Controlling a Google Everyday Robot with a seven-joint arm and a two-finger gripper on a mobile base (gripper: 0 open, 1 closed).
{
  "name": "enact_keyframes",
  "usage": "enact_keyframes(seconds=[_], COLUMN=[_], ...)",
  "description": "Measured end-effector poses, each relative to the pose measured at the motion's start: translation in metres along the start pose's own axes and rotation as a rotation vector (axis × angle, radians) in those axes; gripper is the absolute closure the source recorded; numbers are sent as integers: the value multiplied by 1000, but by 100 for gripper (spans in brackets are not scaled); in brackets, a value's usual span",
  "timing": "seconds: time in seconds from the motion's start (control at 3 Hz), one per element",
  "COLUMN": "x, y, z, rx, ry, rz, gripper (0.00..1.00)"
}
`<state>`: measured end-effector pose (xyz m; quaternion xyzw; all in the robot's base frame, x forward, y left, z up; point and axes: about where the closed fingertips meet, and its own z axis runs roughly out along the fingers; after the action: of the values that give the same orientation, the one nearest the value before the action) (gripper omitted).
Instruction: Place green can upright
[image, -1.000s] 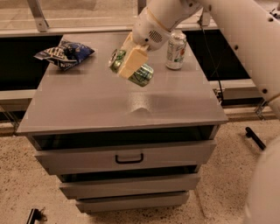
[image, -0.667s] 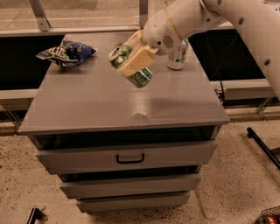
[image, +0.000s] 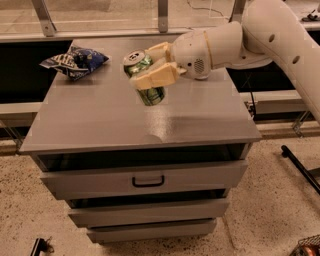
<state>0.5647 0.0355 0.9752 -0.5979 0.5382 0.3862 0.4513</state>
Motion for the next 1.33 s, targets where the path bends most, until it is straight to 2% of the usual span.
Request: enact_keyframes(seconds=[0.33,1.0,1.33], x=[8,51,69], y=[-2,-20,-25], z=[4,15,22], rx=[31,98,87], ry=[-69,-121,-132], rz=[31,106,124], gripper=[100,100,83])
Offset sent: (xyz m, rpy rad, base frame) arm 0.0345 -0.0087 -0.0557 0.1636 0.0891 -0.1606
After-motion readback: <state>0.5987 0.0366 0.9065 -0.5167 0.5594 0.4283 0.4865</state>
